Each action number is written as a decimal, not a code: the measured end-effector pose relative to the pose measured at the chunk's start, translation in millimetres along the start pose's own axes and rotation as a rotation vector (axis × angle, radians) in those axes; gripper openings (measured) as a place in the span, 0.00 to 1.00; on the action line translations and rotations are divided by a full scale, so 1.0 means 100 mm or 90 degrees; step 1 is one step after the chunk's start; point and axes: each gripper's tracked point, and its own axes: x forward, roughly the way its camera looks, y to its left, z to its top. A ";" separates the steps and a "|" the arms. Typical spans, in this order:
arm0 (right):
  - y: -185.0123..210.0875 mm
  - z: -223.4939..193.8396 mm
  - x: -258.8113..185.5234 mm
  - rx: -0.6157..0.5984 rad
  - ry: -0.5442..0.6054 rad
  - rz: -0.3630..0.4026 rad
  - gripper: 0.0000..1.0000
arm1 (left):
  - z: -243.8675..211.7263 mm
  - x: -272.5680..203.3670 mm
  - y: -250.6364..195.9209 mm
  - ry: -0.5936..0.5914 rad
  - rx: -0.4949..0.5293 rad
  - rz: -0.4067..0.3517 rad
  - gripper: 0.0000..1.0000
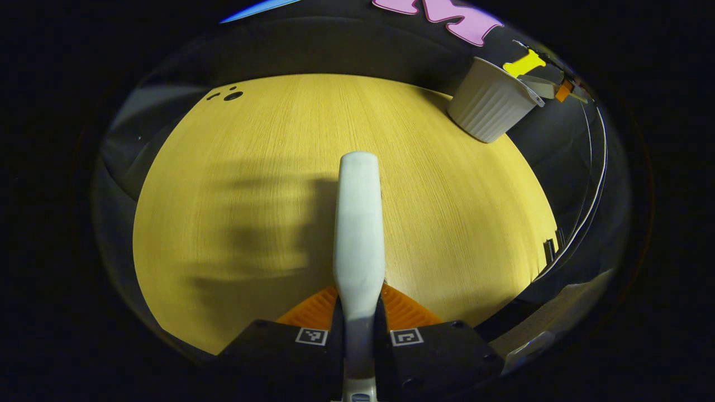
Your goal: Pick up the small broom and dustpan from the desktop, sweep the trash into the dustpan with the broom, and then empty the trash into the garbage bin.
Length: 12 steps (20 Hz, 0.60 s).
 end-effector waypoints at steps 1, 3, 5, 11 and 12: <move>0.02 -0.01 -0.04 0.001 -0.014 0.005 0.37 | 0.00 0.00 -0.01 0.001 0.003 0.000 0.27; 0.00 -0.08 -0.13 -0.023 -0.039 -0.002 0.37 | 0.02 0.00 -0.02 0.003 0.008 -0.001 0.25; -0.03 -0.15 -0.19 -0.045 -0.061 -0.011 0.37 | 0.02 0.01 -0.04 0.004 0.014 -0.005 0.25; 0.34 -0.34 -0.53 -0.010 -0.198 0.033 0.37 | 0.02 0.00 -0.13 0.009 0.035 -0.012 0.27; 0.43 -0.38 -0.57 -0.002 -0.219 0.046 0.37 | 0.01 -0.01 -0.14 0.009 0.039 -0.012 0.27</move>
